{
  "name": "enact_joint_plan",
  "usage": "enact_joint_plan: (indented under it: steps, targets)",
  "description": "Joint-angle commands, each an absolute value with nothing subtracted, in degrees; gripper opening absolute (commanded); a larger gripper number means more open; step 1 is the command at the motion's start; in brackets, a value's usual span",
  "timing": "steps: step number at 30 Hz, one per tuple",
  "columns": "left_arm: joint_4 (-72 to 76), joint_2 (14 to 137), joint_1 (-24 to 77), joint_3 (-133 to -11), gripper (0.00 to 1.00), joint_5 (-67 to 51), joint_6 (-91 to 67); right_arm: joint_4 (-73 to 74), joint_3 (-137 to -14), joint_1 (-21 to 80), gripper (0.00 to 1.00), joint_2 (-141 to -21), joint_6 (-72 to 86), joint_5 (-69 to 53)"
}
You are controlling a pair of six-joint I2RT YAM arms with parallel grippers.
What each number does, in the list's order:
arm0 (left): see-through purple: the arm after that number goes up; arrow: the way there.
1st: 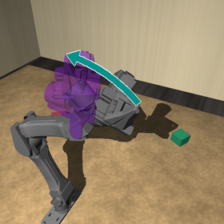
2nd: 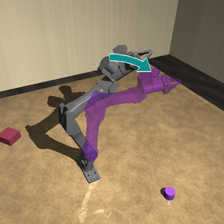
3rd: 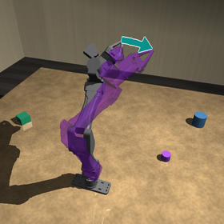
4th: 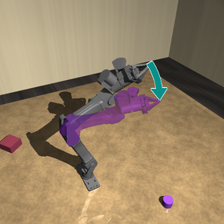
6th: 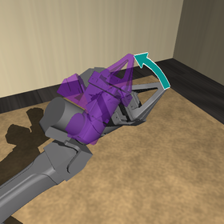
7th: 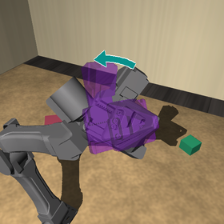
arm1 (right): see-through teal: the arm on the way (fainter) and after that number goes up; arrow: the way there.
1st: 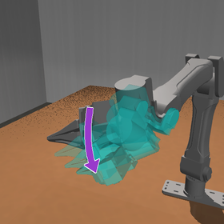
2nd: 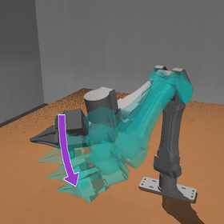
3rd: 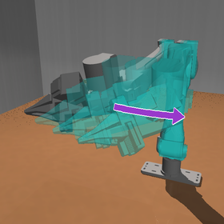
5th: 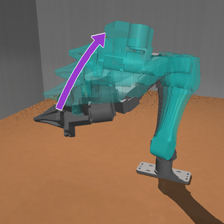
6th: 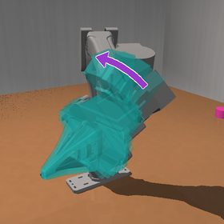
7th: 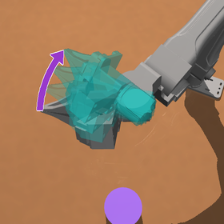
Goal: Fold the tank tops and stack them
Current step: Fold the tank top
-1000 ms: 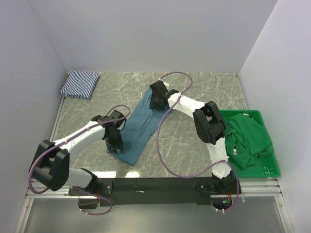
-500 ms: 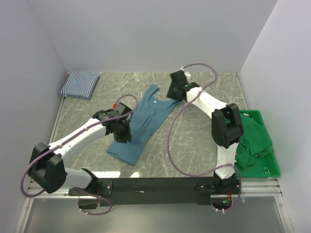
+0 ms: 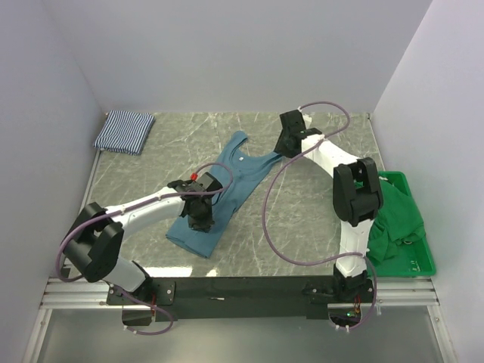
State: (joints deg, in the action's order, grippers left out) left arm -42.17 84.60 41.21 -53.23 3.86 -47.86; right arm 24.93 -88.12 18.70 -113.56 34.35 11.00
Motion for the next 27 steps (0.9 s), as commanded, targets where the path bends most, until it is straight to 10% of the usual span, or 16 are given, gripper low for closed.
enact_joint_plan:
  steps: [1, 27]
  targets:
    - [-40.8, 85.6, 41.2, -51.7, 0.11, 5.8, -49.5, 23.6, -90.3, 18.1, 0.47, -116.0, 32.9, 10.6]
    - [-41.0, 88.3, 41.2, -47.6, 0.01, 5.2, -49.4, 24.9, -98.8, 17.8, 0.2, -125.1, 32.3, 14.2]
